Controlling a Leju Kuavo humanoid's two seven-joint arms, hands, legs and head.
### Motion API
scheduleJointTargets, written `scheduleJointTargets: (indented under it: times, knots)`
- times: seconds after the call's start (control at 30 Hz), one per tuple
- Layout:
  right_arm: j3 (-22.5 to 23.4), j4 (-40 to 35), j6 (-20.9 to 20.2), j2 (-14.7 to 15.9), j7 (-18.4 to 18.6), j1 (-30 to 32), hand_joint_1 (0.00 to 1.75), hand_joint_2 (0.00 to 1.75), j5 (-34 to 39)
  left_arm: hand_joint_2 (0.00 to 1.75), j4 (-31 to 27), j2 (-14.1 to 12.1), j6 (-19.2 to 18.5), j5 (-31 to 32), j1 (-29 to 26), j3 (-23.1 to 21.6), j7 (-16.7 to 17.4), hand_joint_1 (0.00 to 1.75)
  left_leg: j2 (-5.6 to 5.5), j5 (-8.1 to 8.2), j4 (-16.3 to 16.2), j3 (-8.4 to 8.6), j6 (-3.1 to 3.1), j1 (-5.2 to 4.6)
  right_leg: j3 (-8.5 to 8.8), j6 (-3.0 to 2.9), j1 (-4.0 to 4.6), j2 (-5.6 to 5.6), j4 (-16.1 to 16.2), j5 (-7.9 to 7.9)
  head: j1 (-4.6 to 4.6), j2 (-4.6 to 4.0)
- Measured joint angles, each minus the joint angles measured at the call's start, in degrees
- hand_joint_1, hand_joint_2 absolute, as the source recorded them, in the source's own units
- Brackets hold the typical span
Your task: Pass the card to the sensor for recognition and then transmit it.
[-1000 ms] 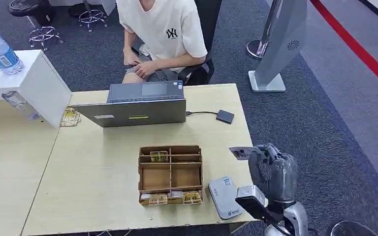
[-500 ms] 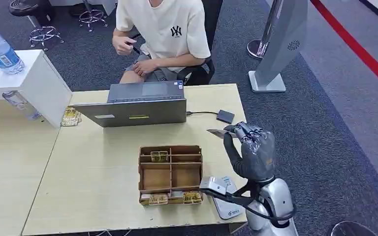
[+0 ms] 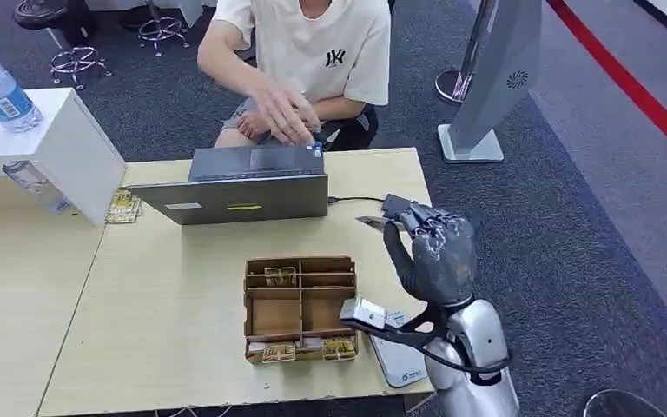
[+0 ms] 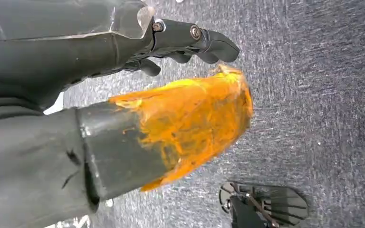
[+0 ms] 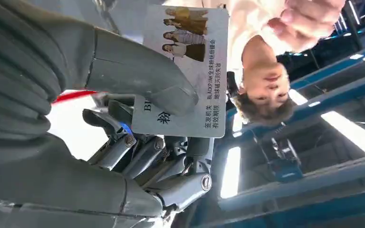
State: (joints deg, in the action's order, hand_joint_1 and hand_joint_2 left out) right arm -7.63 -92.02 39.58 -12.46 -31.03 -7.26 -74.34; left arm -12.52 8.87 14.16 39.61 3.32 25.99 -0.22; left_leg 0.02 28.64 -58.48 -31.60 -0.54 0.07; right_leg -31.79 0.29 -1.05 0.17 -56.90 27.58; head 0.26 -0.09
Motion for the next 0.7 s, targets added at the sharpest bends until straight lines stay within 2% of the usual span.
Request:
scheduleJointTargets:
  times: [0.1,0.2,0.43,0.67,0.7]
  knots:
    - [-0.24,1.75,0.00,-0.70,2.60,-3.80,1.75,1.75,-4.09,0.00,0.00,0.02,-0.48,1.27,0.43,-0.50,0.68,0.00,-0.02,-0.04,0.00,0.02,0.00,0.00,0.02,0.00,0.00,-0.02,0.00,-0.02,0.02,0.00]
    - [-1.55,4.04,0.00,-0.81,6.79,-7.65,1.75,1.75,-7.09,0.00,0.00,0.02,-0.96,2.44,0.96,-0.98,1.46,0.00,-0.01,-0.10,0.00,0.01,0.00,0.00,0.02,0.01,0.00,0.00,-0.02,-0.05,0.00,0.00]
    - [-6.31,8.35,0.00,0.06,19.12,-14.72,1.75,1.75,-12.80,0.00,0.00,0.17,-1.84,4.37,2.15,-1.90,2.62,0.00,-0.03,-0.09,-0.01,0.00,0.01,0.00,0.00,0.01,0.00,-0.01,-0.01,-0.04,0.00,0.00]
    - [-9.77,10.55,0.00,2.14,23.98,-17.40,1.75,1.75,-14.31,0.00,0.00,0.31,-1.99,5.04,2.47,-2.23,2.67,0.00,-0.05,-0.08,-0.01,-0.04,0.01,0.00,-0.02,0.02,0.00,-0.03,0.01,-0.04,0.02,0.00]
    - [-10.06,10.69,0.00,2.43,24.74,-17.43,0.03,1.75,-14.35,0.00,0.00,0.31,-1.99,5.16,2.49,-2.23,2.69,0.00,-0.06,-0.08,-0.01,-0.04,0.01,0.00,-0.02,0.02,0.00,-0.03,0.01,-0.04,0.00,0.00]
